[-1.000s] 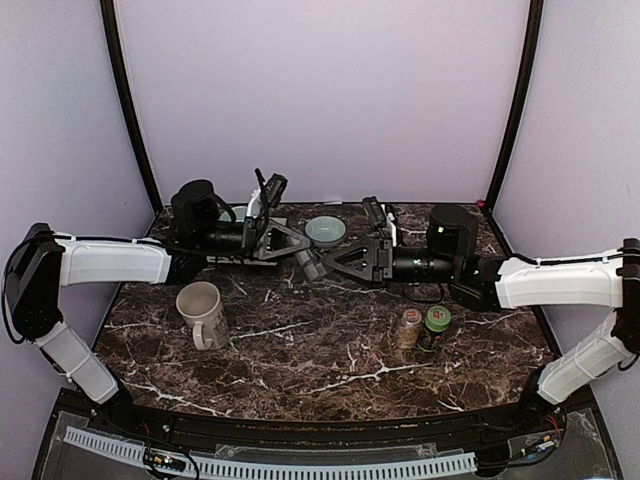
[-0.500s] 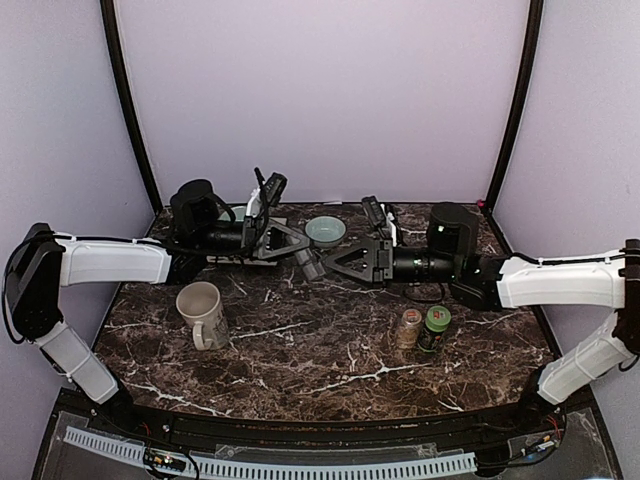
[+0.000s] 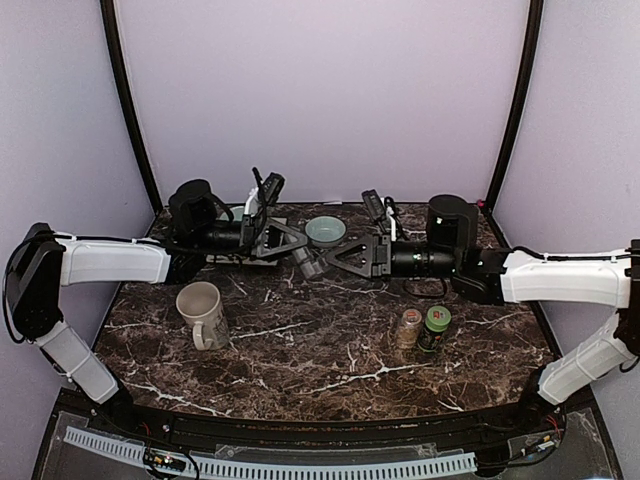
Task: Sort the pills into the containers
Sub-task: Open the lid of the pill container, then place the pill container at the center of the board.
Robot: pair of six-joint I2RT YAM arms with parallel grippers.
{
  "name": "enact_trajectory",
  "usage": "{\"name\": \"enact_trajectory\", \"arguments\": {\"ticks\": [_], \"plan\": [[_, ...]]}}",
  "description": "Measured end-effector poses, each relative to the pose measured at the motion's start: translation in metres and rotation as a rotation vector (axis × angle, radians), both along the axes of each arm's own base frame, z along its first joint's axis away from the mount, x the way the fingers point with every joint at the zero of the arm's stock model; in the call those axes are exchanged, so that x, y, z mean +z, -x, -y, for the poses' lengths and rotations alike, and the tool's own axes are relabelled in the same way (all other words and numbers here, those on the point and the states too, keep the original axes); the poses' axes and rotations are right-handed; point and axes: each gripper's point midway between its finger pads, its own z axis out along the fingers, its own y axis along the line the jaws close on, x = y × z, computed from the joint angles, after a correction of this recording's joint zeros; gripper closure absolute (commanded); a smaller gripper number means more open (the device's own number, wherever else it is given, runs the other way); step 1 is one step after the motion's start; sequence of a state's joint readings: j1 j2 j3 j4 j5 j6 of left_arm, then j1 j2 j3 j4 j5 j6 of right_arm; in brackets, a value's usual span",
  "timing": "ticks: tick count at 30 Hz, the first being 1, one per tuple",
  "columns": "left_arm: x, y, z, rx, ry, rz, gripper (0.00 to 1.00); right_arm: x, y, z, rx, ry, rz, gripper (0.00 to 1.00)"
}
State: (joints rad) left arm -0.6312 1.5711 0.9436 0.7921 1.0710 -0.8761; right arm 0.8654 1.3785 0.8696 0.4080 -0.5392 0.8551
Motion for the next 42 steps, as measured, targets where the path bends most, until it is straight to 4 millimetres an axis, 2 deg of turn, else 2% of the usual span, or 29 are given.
{"name": "enact_trajectory", "arguments": {"ticks": [2, 8, 19, 25, 26, 29, 31, 34, 37, 42], "plan": [[-0.001, 0.0, 0.0, -0.001, -0.001, -0.003, 0.7, -0.001, -0.002, 0.0, -0.008, 0.009, 0.002, 0.78], [0.004, 0.006, 0.001, -0.022, 0.017, 0.016, 0.7, -0.03, -0.009, 0.002, -0.051, 0.101, -0.051, 0.8], [0.002, 0.006, 0.0, -0.02, 0.017, 0.01, 0.71, -0.029, -0.01, 0.0, -0.048, 0.095, -0.061, 0.84], [0.003, 0.003, -0.002, -0.011, 0.022, 0.017, 0.69, -0.024, -0.011, -0.003, -0.031, 0.04, -0.103, 0.97], [0.003, 0.002, -0.003, -0.008, 0.022, 0.017, 0.68, -0.022, -0.011, -0.004, -0.027, 0.028, -0.109, 0.99], [0.002, 0.0, -0.005, -0.001, 0.021, 0.016, 0.52, -0.017, -0.011, -0.004, -0.019, 0.003, -0.119, 1.0], [0.002, -0.001, -0.005, 0.0, 0.021, 0.017, 0.45, -0.016, -0.011, -0.004, -0.017, -0.003, -0.124, 1.0], [0.0, 0.001, -0.002, 0.003, 0.016, 0.021, 0.26, -0.013, -0.009, -0.005, -0.008, -0.016, -0.118, 1.0], [-0.004, -0.002, -0.001, 0.027, -0.001, 0.021, 0.12, -0.015, -0.008, -0.006, -0.006, -0.008, -0.12, 1.0], [-0.008, -0.009, -0.008, 0.108, -0.031, 0.038, 0.08, -0.027, -0.01, -0.001, -0.019, 0.048, -0.128, 1.0]]}}
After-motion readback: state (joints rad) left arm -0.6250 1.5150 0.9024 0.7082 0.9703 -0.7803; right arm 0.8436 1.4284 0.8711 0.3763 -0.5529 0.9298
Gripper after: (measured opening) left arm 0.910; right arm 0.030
